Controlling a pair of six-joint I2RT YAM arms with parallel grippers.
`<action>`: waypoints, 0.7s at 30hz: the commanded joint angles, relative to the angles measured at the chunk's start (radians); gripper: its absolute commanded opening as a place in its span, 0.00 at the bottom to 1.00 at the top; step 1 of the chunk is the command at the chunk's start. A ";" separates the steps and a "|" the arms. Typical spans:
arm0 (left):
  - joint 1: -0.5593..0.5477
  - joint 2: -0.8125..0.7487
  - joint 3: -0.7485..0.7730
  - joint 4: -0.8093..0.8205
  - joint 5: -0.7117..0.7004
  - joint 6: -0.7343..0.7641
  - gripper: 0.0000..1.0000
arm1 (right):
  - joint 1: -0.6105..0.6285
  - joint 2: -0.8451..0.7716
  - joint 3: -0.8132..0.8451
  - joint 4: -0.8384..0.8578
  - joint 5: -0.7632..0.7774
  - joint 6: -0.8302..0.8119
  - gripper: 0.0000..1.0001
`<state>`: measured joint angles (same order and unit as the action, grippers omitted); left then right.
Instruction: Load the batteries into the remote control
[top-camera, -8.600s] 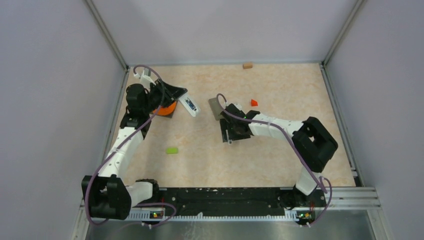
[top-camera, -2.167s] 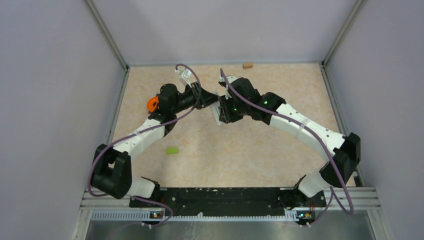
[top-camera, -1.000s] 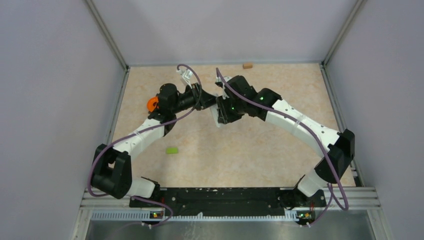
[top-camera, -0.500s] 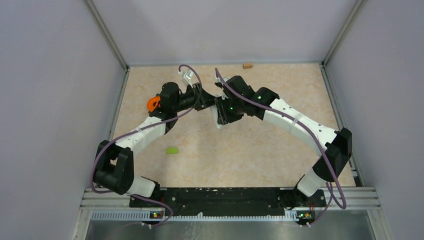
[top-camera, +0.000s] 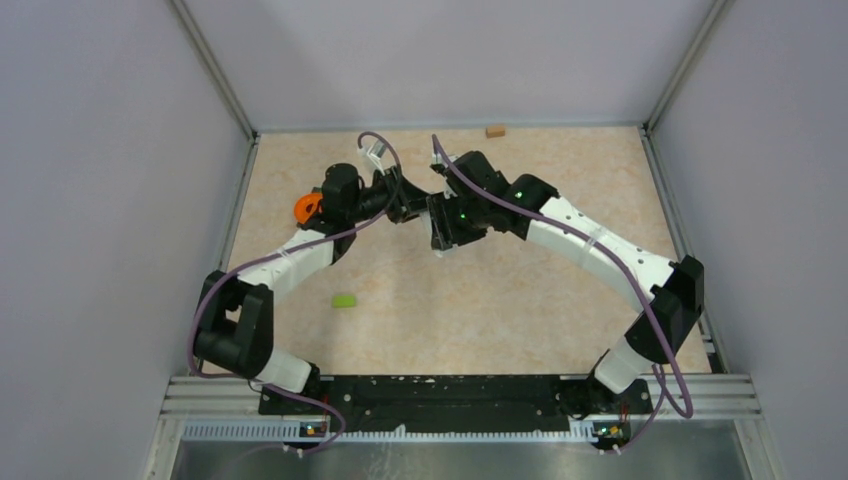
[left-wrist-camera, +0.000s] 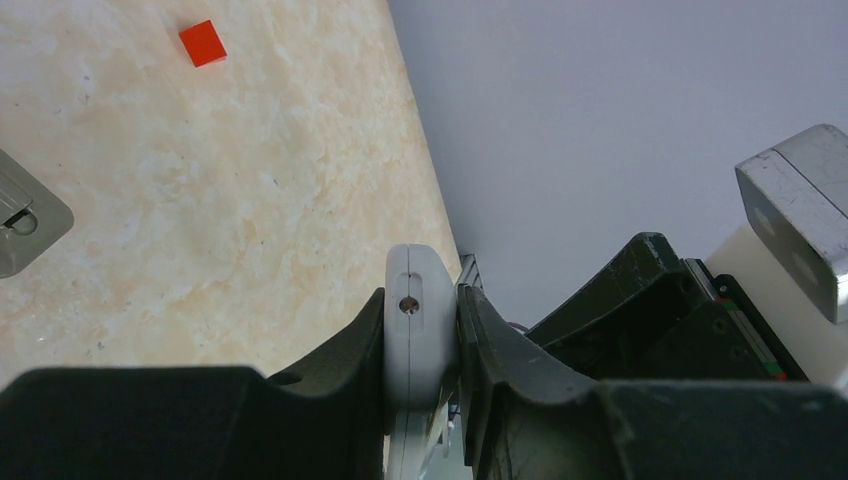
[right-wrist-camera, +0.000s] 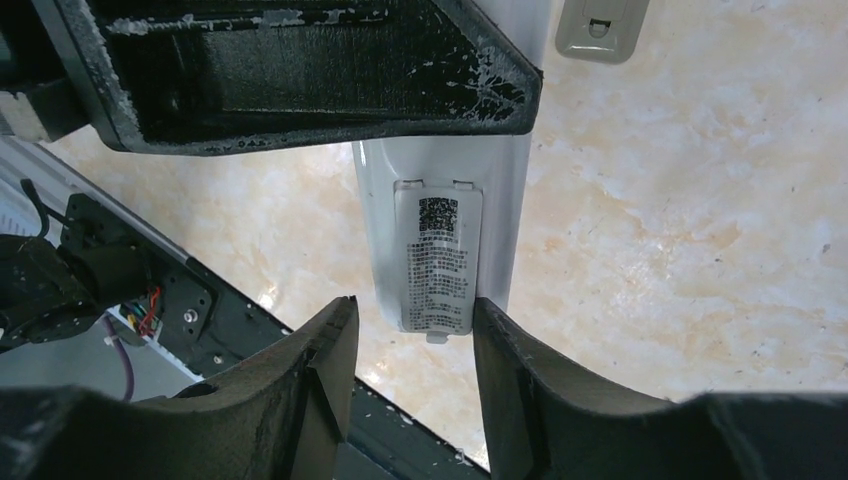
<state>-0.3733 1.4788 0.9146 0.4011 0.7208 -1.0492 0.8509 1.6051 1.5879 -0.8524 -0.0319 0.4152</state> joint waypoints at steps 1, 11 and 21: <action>0.000 -0.021 0.056 0.083 0.120 -0.108 0.00 | 0.010 0.016 0.045 0.053 0.039 0.014 0.49; 0.021 0.010 0.040 0.123 0.140 -0.200 0.00 | -0.008 -0.004 0.051 0.067 0.061 0.059 0.57; 0.091 0.031 -0.005 0.016 0.051 -0.076 0.00 | -0.062 -0.101 -0.059 0.175 0.056 0.136 0.61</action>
<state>-0.3275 1.5127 0.9184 0.4522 0.8139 -1.2133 0.8276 1.6012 1.5867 -0.7773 0.0002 0.4934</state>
